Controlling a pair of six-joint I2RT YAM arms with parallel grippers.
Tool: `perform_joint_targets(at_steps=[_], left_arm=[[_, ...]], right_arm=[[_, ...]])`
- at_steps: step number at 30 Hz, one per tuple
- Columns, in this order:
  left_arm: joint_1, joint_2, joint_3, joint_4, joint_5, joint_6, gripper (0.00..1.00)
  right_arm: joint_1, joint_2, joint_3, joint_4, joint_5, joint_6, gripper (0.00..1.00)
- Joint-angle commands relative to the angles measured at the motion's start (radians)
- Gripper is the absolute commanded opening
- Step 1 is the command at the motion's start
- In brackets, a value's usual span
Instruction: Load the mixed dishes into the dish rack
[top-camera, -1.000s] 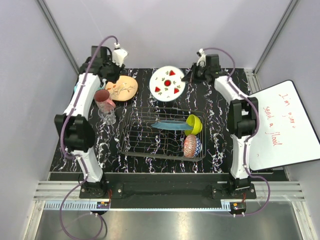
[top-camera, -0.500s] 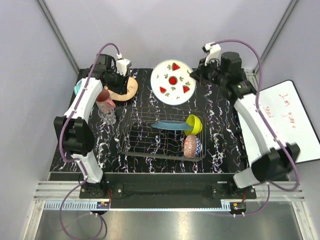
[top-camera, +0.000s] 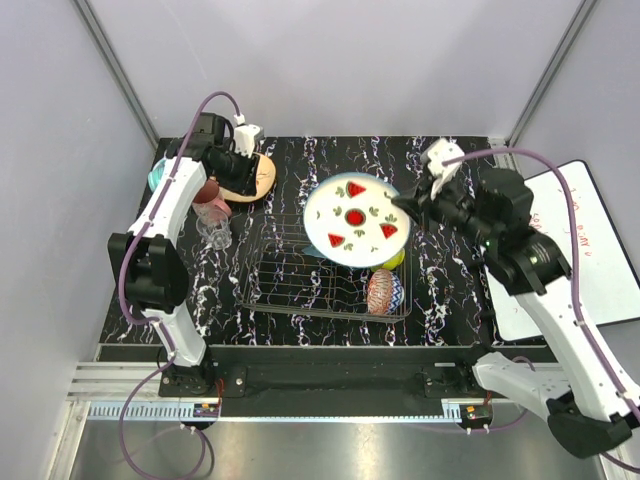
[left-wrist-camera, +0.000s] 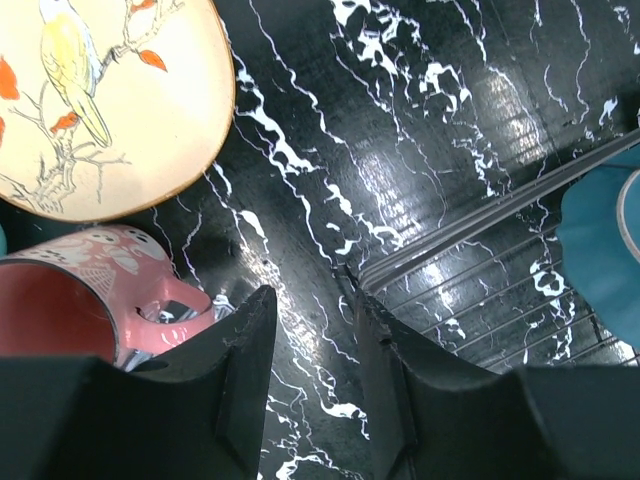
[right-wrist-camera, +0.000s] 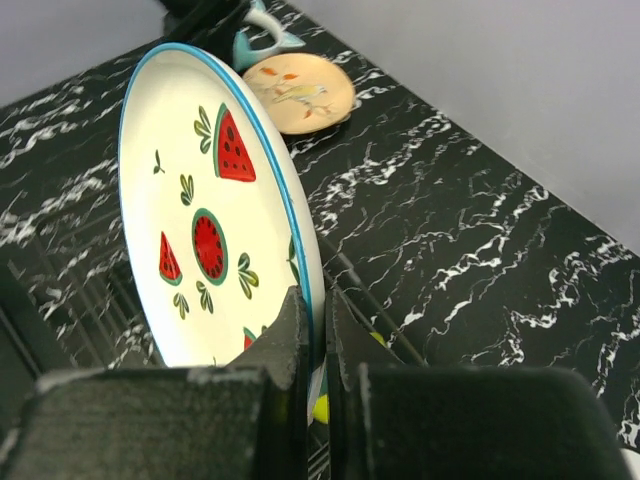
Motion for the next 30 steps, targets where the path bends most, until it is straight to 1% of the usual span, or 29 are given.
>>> perform_joint_targets(at_steps=[1,7,9,11,12,15,18,19,21,22,25,26,28,29,30], left_arm=[[-0.001,-0.061,-0.018,0.012,0.028,-0.016,0.41],[-0.001,-0.050,-0.009,0.012,0.022,-0.027,0.40],[-0.001,-0.050,-0.004,0.011,0.022,-0.032,0.40],[-0.001,-0.050,-0.003,0.011,0.020,-0.036,0.40],[-0.001,-0.053,-0.003,0.011,0.019,-0.036,0.40],[-0.003,-0.066,-0.013,0.012,0.013,-0.038,0.40],[-0.007,-0.081,-0.026,0.000,0.002,-0.035,0.40],[-0.015,-0.084,-0.024,-0.009,-0.007,-0.030,0.40],[-0.024,-0.098,-0.015,-0.021,-0.024,-0.012,0.39],[-0.029,-0.101,-0.012,-0.027,-0.030,-0.007,0.39],[-0.030,-0.107,0.013,-0.043,-0.023,-0.013,0.39],[-0.030,-0.106,0.022,-0.043,-0.018,-0.016,0.39],[-0.030,-0.106,0.022,-0.043,-0.009,-0.024,0.39],[-0.030,-0.104,0.019,-0.044,-0.006,-0.026,0.39],[-0.030,-0.101,0.016,-0.044,-0.003,-0.029,0.39]], right_arm=[[0.049,-0.114,-0.047,0.046,0.008,-0.067,0.00],[0.109,-0.197,-0.110,0.034,0.014,-0.124,0.00],[0.152,-0.220,-0.118,0.031,0.051,-0.173,0.00],[0.193,-0.234,-0.135,0.045,0.121,-0.229,0.00],[0.235,-0.246,-0.140,0.051,0.141,-0.248,0.00],[0.292,-0.245,-0.153,0.048,0.206,-0.309,0.00],[0.397,-0.221,-0.169,0.043,0.294,-0.368,0.00],[0.472,-0.213,-0.172,0.046,0.375,-0.381,0.00],[0.551,-0.181,-0.180,0.061,0.464,-0.427,0.00],[0.639,-0.170,-0.187,0.065,0.547,-0.466,0.00],[0.744,-0.128,-0.210,0.109,0.704,-0.538,0.00],[0.787,-0.118,-0.218,0.138,0.725,-0.553,0.00],[0.821,-0.112,-0.236,0.163,0.794,-0.602,0.00],[0.868,-0.110,-0.247,0.211,0.828,-0.627,0.00],[0.890,-0.110,-0.271,0.233,0.857,-0.656,0.00]])
